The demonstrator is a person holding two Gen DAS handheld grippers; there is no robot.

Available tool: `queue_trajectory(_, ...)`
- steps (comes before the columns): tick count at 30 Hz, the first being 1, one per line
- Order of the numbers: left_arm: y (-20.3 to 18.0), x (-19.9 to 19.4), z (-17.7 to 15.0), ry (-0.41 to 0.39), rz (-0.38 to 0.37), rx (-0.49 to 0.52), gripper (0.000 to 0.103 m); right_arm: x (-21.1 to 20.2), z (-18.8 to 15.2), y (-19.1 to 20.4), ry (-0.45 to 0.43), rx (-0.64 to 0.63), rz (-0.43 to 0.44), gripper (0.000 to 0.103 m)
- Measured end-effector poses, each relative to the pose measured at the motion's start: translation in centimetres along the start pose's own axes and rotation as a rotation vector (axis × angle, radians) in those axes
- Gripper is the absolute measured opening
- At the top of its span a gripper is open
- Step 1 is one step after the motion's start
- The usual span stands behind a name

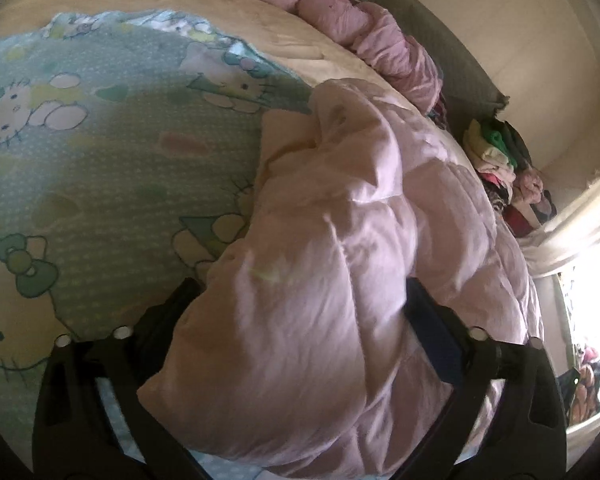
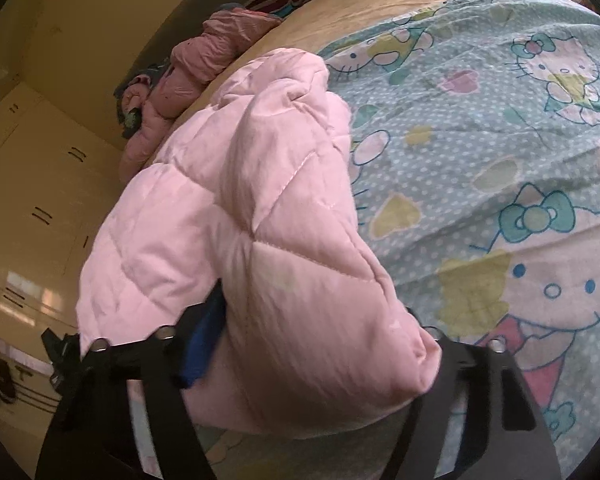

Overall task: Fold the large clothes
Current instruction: 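Lift the jacket side with both tools and fold it over the bundle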

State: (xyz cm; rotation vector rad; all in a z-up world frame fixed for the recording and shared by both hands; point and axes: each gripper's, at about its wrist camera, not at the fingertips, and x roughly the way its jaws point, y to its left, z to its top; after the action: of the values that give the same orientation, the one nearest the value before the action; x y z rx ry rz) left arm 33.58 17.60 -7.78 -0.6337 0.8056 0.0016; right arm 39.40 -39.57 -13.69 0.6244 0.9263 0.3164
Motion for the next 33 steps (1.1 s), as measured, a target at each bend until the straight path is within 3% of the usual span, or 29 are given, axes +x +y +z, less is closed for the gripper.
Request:
queue_trajectory(2,-0.8,-0.6,0.2,-0.002,-0.004,0.029,0.058,-0.4,-0.1,1.0,-0.007,-0.034,-0.017,0.053)
queue_trajectory(5,-2.5,-2.8,0.5,-0.042,-0.004,0.098,0.042,-1.2,-0.3,2.4,-0.032,-0.074,-0.041,0.044)
queue_trajectory(10,-4.5,-4.8,0.1,-0.089,0.005,0.166,0.037,-2.9,-1.0,5.1,-0.083,-0.166,-0.067,0.038)
queue_trajectory(16,-4.3,-6.4,-0.2,-0.084,-0.009,0.174,0.037,-5.5,-2.3,7.8,-0.109,-0.242,-0.064,0.036)
queue_trajectory(33,-3.1,-12.6,-5.2,-0.109,-0.011,0.174,0.037,-10.9,-8.1,7.3,-0.112,-0.234,-0.022,0.036)
